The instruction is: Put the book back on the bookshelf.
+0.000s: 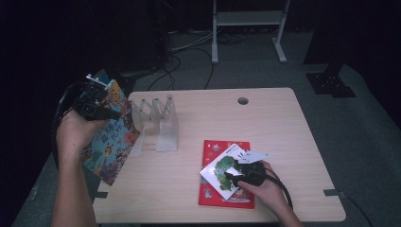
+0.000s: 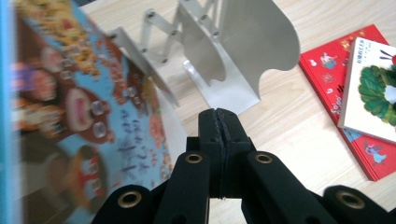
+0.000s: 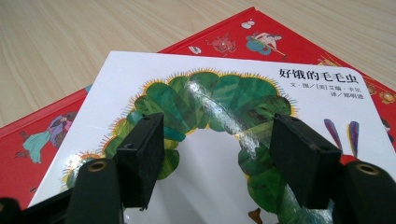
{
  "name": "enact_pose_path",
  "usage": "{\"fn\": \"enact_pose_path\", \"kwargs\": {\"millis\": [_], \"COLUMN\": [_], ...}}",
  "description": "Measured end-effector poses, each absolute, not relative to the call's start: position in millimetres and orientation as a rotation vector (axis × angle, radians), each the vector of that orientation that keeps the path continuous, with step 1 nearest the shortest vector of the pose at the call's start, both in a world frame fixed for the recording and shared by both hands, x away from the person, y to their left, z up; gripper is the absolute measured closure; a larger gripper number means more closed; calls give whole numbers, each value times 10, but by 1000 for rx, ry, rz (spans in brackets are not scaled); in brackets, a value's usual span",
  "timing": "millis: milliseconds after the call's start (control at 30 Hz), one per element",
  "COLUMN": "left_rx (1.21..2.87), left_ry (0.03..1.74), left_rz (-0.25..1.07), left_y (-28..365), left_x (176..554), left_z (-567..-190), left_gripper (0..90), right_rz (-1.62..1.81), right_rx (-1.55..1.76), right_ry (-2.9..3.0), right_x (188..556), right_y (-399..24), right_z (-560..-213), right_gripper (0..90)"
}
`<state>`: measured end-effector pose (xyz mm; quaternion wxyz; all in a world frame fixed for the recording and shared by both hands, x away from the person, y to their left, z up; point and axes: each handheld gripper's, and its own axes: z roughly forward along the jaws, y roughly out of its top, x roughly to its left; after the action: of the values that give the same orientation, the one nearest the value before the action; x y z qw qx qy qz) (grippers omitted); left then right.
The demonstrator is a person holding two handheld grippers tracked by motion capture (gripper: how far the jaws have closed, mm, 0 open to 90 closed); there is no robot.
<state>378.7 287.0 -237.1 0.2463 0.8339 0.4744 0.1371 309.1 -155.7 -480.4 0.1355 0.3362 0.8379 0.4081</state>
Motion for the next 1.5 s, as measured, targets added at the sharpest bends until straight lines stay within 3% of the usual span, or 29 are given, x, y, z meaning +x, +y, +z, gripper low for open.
{"fn": "enact_pose_path", "kwargs": {"millis": [267,467,667,1067,1400,1500], "left_rx": [2323,2351,2363,2402,2420,2423], "left_ry": [1187,1109,1005,890,851,838], "left_rz": [283,238,230,160,218,214], "left_y": [2675,2521,2390,2167,1935,1868], "left_x": [3781,3773,3748,3676,3621,3621], "left_z": [-2602,-2799,-2989,-3453,-3844,-3941], "left_gripper": [883,817,678,552,280,242], "right_rz": [1172,1165,1153,1128,1109,1104], "right_rx": [980,974,978,998,1045,1059], "right_ry": [2439,2437,2433,2408,2366,2363], "right_x": [3059,3028,2999,2969,3000,3005], "right_y": [-1595,-1643,-1716,-1951,-2155,-2191], "right_z": [-4766,-4740,-4723,-4727,-4720,-4729], "right_gripper": [362,364,365,358,352,349]}}
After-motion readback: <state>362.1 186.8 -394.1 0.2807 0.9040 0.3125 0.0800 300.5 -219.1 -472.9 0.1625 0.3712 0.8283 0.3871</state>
